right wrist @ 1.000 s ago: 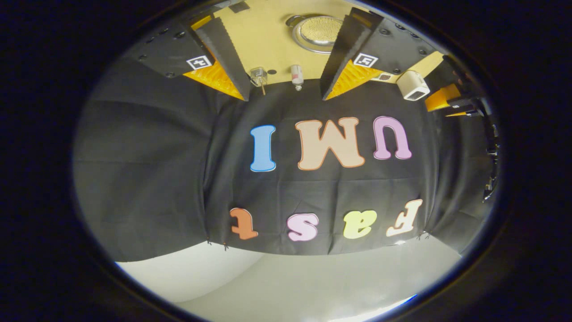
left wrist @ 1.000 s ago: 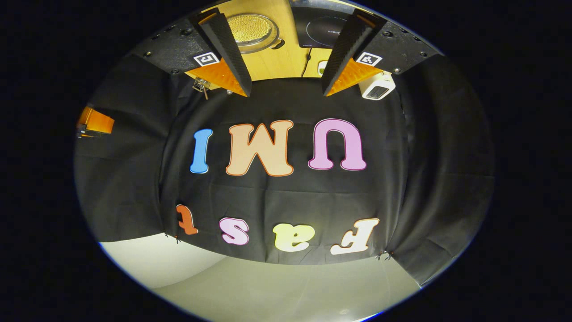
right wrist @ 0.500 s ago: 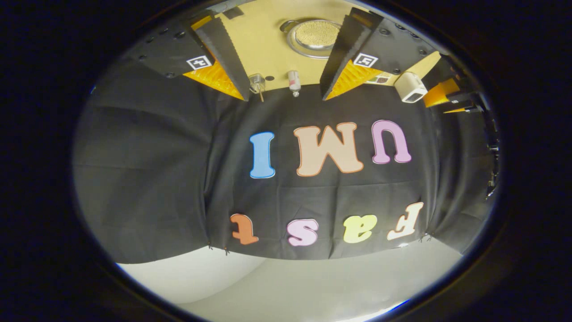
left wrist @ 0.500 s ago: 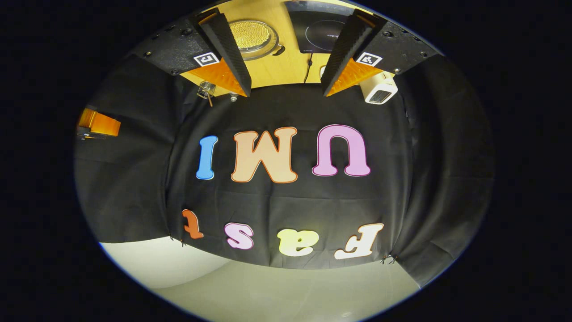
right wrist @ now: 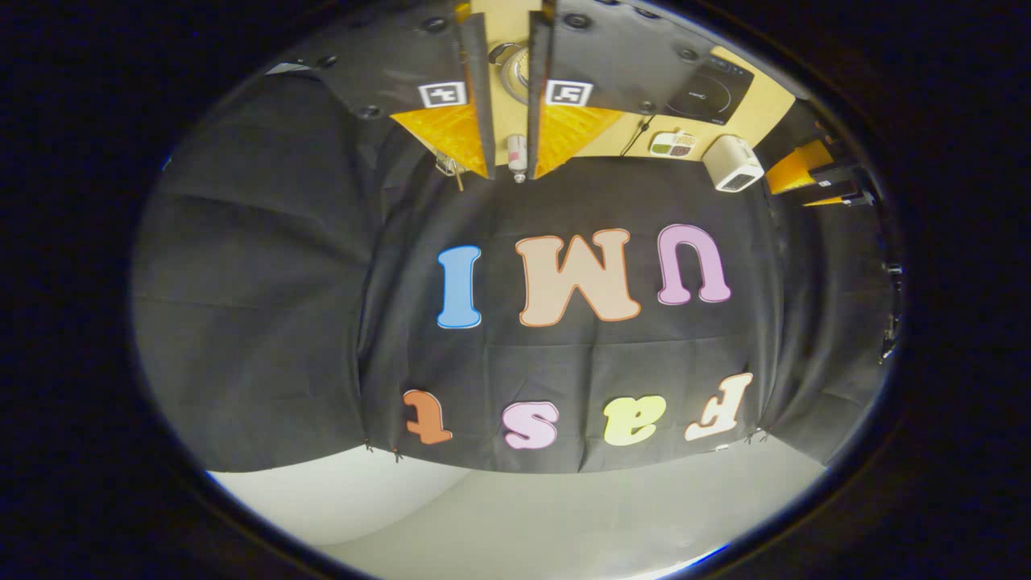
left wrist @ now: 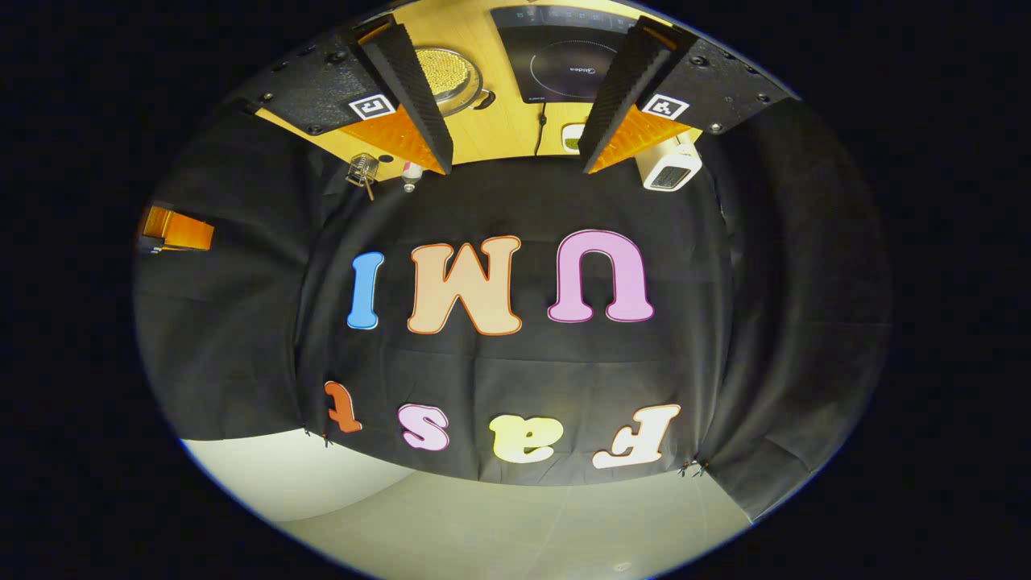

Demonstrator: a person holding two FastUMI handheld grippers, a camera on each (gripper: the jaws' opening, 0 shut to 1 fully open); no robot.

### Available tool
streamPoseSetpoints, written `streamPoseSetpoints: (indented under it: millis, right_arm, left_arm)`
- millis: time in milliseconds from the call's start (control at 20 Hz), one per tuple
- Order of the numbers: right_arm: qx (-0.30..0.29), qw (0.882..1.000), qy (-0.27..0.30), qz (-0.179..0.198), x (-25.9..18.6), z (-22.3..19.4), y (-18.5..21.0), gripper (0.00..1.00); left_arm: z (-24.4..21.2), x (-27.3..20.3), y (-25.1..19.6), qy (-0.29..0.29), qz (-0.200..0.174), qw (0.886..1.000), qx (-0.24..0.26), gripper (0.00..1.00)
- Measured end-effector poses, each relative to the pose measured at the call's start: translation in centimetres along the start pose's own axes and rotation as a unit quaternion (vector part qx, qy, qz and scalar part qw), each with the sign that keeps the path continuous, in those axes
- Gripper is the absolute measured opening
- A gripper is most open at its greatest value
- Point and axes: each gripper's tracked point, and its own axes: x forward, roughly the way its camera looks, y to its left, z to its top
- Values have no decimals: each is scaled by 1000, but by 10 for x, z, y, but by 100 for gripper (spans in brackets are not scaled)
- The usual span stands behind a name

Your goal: First push the handle of the pot to place it horizontally, then grasp the pot with both hands and set it on the induction cooktop.

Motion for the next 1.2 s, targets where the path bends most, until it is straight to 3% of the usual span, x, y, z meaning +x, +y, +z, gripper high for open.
streamPoseSetpoints:
  millis: [50, 150, 350, 450, 550, 600, 650, 700, 750, 800, 850, 950, 1050, 1200]
  right_arm:
    - [0, 1000, -1, 1, -1, 0, 3, 8]
    - [-1, 1000, 3, 11, -1, -3, 14, 2]
    - [-8, 999, 22, 28, 1, -17, 32, 6]
    - [-8, 998, 38, 39, 4, -30, 43, 1]
    - [-9, 997, 61, 50, 6, -49, 54, 6]
    - [-8, 996, 73, 56, 7, -59, 61, 10]
    - [-5, 994, 85, 62, 9, -69, 68, 1]
    - [-1, 993, 98, 69, 8, -80, 74, 6]
    - [6, 991, 112, 77, 8, -91, 80, 1]
    - [12, 988, 127, 82, 9, -102, 83, 10]
    - [19, 986, 143, 85, 9, -113, 86, 5]
    - [30, 980, 177, 84, 10, -138, 85, 6]
    - [42, 972, 215, 82, 9, -163, 84, 0]
    - [51, 959, 270, 74, 11, -203, 74, 5]
  left_arm:
    - [-1, -1, 3, 1, 1, 1000, 2, 92]
    - [-2, -4, 9, 0, 5, 1000, 5, 95]
    - [-4, -7, 21, 0, 16, 1000, 1, 92]
    - [-7, -9, 27, 2, 21, 1000, 2, 95]
    - [-12, -11, 36, 6, 28, 1000, 2, 92]
    - [-16, -12, 40, 11, 31, 999, 1, 95]
    - [-19, -12, 44, 14, 34, 999, -1, 95]
    - [-21, -13, 48, 15, 36, 999, -2, 95]
    - [-25, -13, 52, 19, 40, 999, -3, 95]
    - [-29, -12, 56, 24, 45, 999, -2, 92]
    - [-32, -13, 61, 26, 51, 998, -1, 96]
    - [-36, -10, 68, 30, 62, 998, -2, 95]
    - [-43, -7, 71, 35, 68, 997, -4, 92]
    - [-50, 1, 69, 43, 71, 997, -1, 96]
